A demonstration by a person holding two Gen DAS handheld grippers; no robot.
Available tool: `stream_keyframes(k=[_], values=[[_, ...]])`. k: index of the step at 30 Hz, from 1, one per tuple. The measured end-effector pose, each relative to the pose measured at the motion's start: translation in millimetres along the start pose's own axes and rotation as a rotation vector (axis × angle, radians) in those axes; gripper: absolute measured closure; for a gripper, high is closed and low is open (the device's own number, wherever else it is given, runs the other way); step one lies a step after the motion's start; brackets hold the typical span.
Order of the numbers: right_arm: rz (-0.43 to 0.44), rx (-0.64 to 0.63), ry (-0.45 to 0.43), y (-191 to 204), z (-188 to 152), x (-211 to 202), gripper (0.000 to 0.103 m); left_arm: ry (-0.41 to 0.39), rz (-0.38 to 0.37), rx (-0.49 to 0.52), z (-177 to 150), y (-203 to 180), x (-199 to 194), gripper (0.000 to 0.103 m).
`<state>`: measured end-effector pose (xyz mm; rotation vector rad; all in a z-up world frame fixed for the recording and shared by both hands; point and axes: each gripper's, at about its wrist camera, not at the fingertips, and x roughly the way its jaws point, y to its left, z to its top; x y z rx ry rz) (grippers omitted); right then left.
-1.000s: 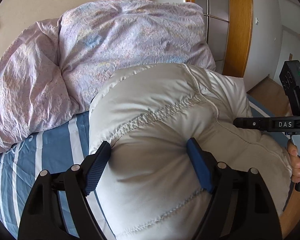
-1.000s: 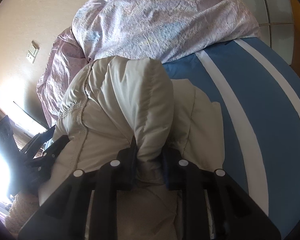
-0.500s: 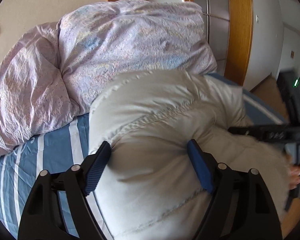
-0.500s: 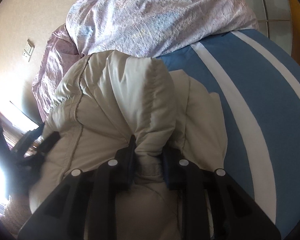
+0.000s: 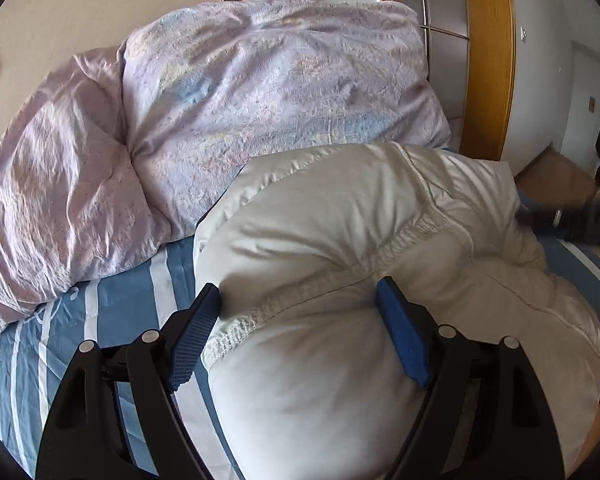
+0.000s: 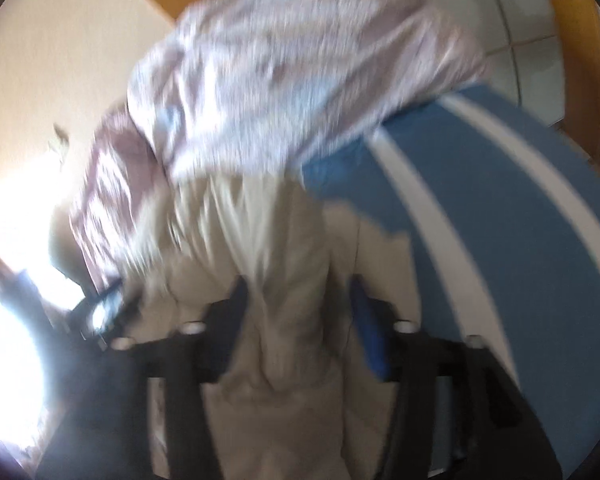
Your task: Fold large clothes
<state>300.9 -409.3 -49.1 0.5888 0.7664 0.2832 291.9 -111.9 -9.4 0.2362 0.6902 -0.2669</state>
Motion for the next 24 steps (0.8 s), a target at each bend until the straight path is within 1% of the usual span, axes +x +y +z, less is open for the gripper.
stream_keyframes(k=[1, 2, 3, 4, 5, 6, 8, 11, 17, 20, 24], values=[[0.01, 0.003, 0.009, 1.3, 4.6, 2.3, 0.042, 0.005, -0.01, -0.01, 0.6, 1.6, 0.8, 0.022], [0.002, -0.007, 0.023, 4.2, 7.3, 6.8, 0.042, 0.007, -0.014, -0.016, 0.5, 2.2, 1.1, 0.022], [-0.013, -0.018, 0.033, 6.2, 8.7, 11.4, 0.042, 0.009, -0.016, -0.022, 0.2, 3.1, 1.3, 0.022], [-0.036, -0.033, 0.054, 10.8, 10.6, 19.4, 0.045, 0.009, -0.016, -0.023, 0.6, 3.5, 1.8, 0.022], [-0.038, -0.037, 0.067, 12.9, 10.4, 24.9, 0.067, 0.009, -0.013, -0.023, 0.5, 3.0, 1.6, 0.022], [-0.041, -0.036, 0.063, 14.4, 9.2, 26.6, 0.076, 0.007, -0.009, -0.022, 0.3, 2.2, 1.1, 0.022], [-0.066, -0.057, 0.041, 19.4, 5.9, 23.7, 0.083, 0.006, -0.008, -0.021, 0.1, 2.1, 1.0, 0.022], [-0.11, -0.058, 0.054, 14.4, 1.3, 24.9, 0.085, 0.006, -0.011, -0.021, -0.2, -0.6, 0.6, 0.021], [-0.139, -0.056, 0.071, 5.9, -8.1, 38.5, 0.082, -0.001, 0.018, -0.014, -0.7, -7.0, 2.4, 0.02], [-0.143, -0.061, 0.075, 3.8, -10.7, 42.7, 0.082, 0.002, 0.021, -0.015, -1.4, -7.9, 5.4, 0.02], [-0.128, -0.056, 0.075, -2.3, -13.4, 47.7, 0.082, -0.012, 0.035, -0.018, -4.2, -10.5, 7.9, 0.02]])
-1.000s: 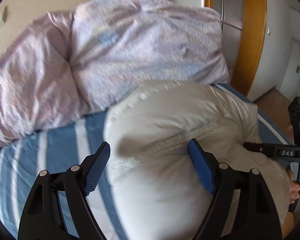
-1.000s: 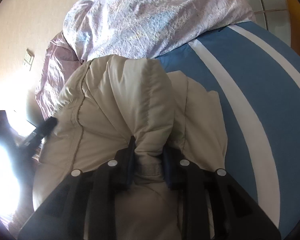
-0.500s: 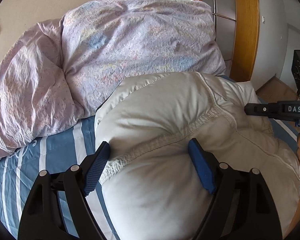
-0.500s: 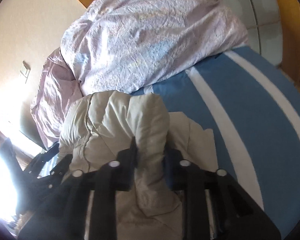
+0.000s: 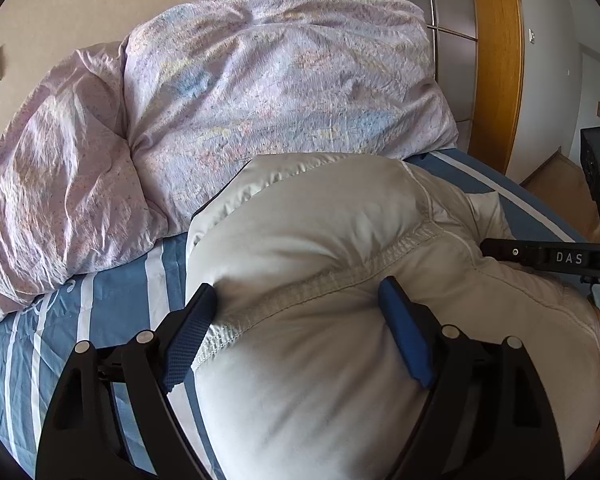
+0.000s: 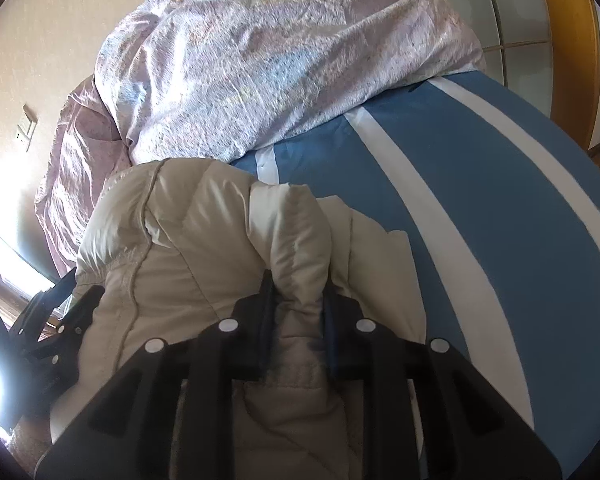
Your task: Fold large clothes
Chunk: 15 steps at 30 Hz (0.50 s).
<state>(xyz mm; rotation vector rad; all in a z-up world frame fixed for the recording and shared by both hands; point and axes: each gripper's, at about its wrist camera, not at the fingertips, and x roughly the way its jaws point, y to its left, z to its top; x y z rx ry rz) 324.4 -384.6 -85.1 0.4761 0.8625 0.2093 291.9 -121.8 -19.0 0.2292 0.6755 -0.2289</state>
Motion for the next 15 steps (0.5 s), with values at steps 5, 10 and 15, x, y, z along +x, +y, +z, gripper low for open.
stream_keyframes(k=[5, 10, 15], values=[[0.011, 0.015, -0.006, -3.7, -1.5, 4.1, 0.082, -0.02, 0.008, 0.002, -3.8, -2.5, 4.2, 0.019], [-0.011, -0.003, -0.007, 2.3, 1.5, -4.9, 0.078, -0.024, 0.006, 0.002, -7.5, -1.0, 6.4, 0.019], [-0.017, -0.03, -0.088, 15.1, 2.1, -54.1, 0.069, -0.017, 0.006, -0.001, -7.3, 1.2, 6.7, 0.019]])
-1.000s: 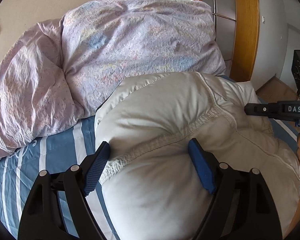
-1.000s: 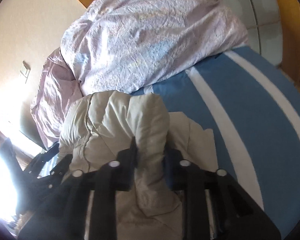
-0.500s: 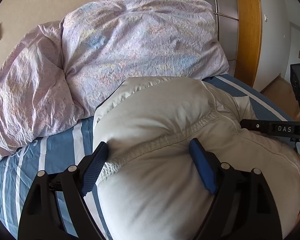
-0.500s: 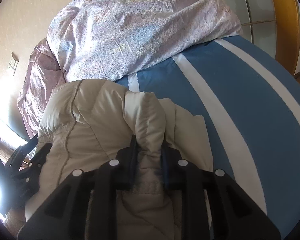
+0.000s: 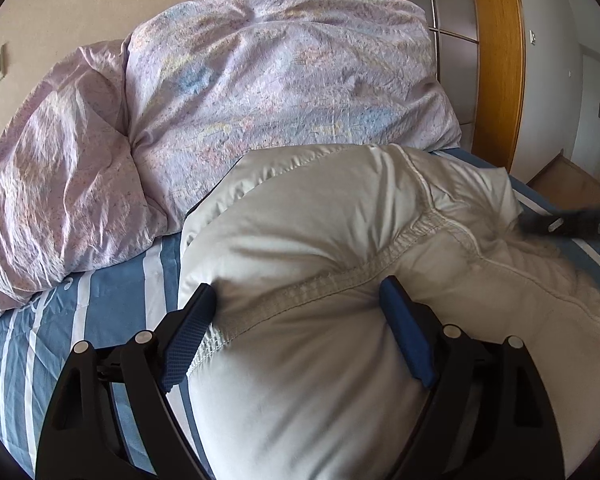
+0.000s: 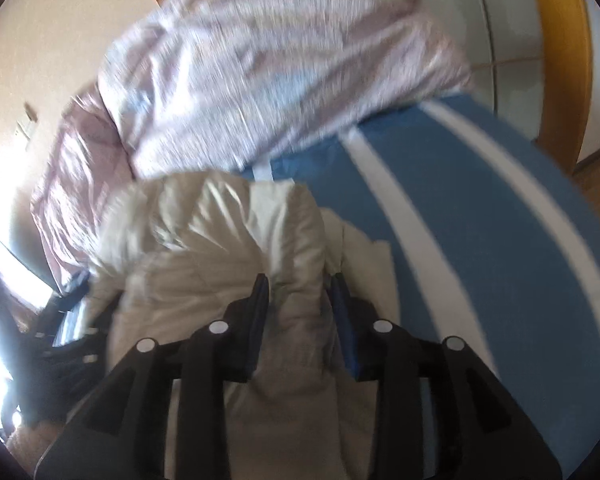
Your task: Fold large clothes
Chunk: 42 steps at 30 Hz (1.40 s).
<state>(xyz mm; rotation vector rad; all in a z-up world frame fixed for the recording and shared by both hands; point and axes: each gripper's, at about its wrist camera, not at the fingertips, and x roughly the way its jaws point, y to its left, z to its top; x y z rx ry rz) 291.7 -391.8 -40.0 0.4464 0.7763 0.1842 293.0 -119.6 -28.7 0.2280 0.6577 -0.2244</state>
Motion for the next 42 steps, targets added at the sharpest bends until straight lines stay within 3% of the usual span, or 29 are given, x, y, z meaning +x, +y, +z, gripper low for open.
stream_keyframes(k=[2, 5, 8, 14, 29, 33, 34, 35, 36, 38, 40, 42], values=[[0.058, -0.04, -0.008, 10.7, -2.8, -20.0, 0.069, 0.0, 0.001, 0.0, -0.3, -0.2, -0.1, 0.019], [0.079, -0.164, 0.058, 38.3, -17.5, -19.8, 0.069, 0.002, 0.004, 0.002, -0.1, 0.1, -0.1, 0.018], [0.014, -0.244, 0.13, 50.0, -30.7, -1.9, 0.069, 0.0, 0.007, 0.004, -0.4, 0.1, -0.9, 0.018], [0.114, -0.136, 0.194, 20.5, -40.2, 22.9, 0.068, 0.008, 0.018, 0.016, 1.2, -3.2, 0.4, 0.019], [0.124, -0.134, 0.168, 15.9, -49.6, 33.8, 0.068, -0.006, 0.059, 0.015, -1.6, -6.8, 2.7, 0.018], [0.114, -0.092, 0.203, 16.8, -41.8, 25.2, 0.068, -0.006, 0.05, 0.002, 1.4, 1.2, -9.6, 0.015], [0.118, -0.078, 0.215, 16.2, -36.7, 16.3, 0.066, 0.0, 0.032, -0.021, 2.0, 7.6, -15.8, 0.014], [0.133, -0.065, 0.207, 15.7, -33.7, 10.7, 0.055, 0.006, 0.004, -0.05, 1.9, 15.5, -22.2, 0.013], [0.153, -0.051, 0.195, 13.5, -30.5, 1.3, 0.034, 0.01, -0.019, -0.073, 1.9, 22.0, -26.7, 0.012], [0.158, -0.04, 0.131, 8.7, -20.8, -21.8, 0.006, 0.017, -0.068, -0.14, 1.2, 43.7, -38.9, 0.009], [0.174, -0.029, 0.119, 2.9, -11.9, -31.7, 0.002, 0.045, -0.132, -0.203, 0.5, 65.5, -43.5, 0.009], [0.216, 0.017, 0.178, -8.3, -5.4, -26.3, 0.002, 0.087, -0.201, -0.262, -1.6, 81.2, -41.2, 0.009]])
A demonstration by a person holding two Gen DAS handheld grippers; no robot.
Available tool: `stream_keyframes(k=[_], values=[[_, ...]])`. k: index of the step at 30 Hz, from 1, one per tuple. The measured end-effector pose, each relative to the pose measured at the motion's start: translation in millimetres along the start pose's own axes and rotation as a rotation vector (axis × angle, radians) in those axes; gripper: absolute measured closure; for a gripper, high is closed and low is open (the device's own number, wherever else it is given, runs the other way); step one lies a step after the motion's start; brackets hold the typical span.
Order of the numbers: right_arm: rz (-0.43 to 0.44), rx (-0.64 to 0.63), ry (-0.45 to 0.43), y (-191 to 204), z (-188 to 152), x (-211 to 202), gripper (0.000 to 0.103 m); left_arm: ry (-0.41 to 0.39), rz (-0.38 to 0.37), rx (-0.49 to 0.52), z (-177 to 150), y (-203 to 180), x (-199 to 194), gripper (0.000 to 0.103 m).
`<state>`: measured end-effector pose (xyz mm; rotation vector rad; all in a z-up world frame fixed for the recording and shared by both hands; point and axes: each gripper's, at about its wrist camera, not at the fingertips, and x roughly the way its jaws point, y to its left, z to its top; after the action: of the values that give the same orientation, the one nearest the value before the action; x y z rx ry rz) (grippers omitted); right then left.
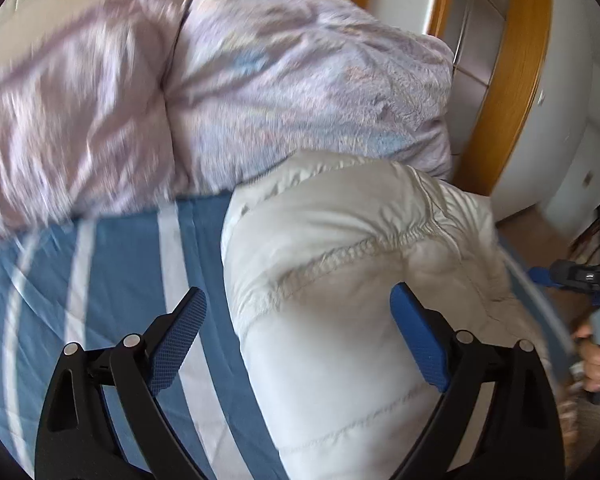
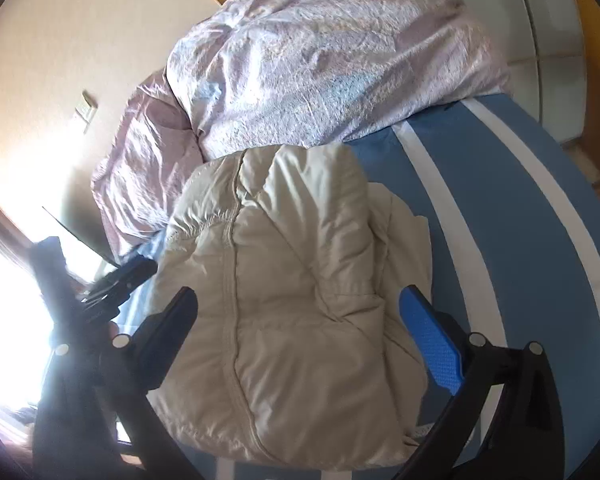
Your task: Fold large clothes
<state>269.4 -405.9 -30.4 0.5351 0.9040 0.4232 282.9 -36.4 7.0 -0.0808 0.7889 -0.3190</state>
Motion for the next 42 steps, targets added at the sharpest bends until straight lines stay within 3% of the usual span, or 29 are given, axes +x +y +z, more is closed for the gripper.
stream_keyframes(k=[6, 12, 16, 22, 33, 42], values=[[-0.004, 0.119, 0.158, -31.8, 8.6, 33.8, 0.002, 0.136, -0.182, -0.202, -9.1, 36.7, 15.9, 0.009], [-0.011, 0.158, 0.202, -50.2, 10.1, 47.7, 0.002, 0.175, -0.292, -0.252, -16.6, 35.5, 27.0, 0.007], [0.062, 0.185, 0.271, -59.6, 5.6, 62.6, 0.002, 0.199, -0.343, -0.29, -19.6, 38.5, 37.7, 0.003], [0.132, 0.203, 0.348, -65.1, 8.9, 82.9, 0.002, 0.216, -0.386, -0.328, -22.7, 43.2, 46.9, 0.001], [0.235, 0.136, 0.396, -63.8, 18.4, 106.6, 0.002, 0.214, -0.477, -0.384, -30.0, 54.9, 58.7, 0.001], [0.319, 0.094, 0.395, -44.1, 14.7, 128.6, 0.002, 0.187, -0.463, -0.394, -34.2, 50.9, 58.3, 0.001]])
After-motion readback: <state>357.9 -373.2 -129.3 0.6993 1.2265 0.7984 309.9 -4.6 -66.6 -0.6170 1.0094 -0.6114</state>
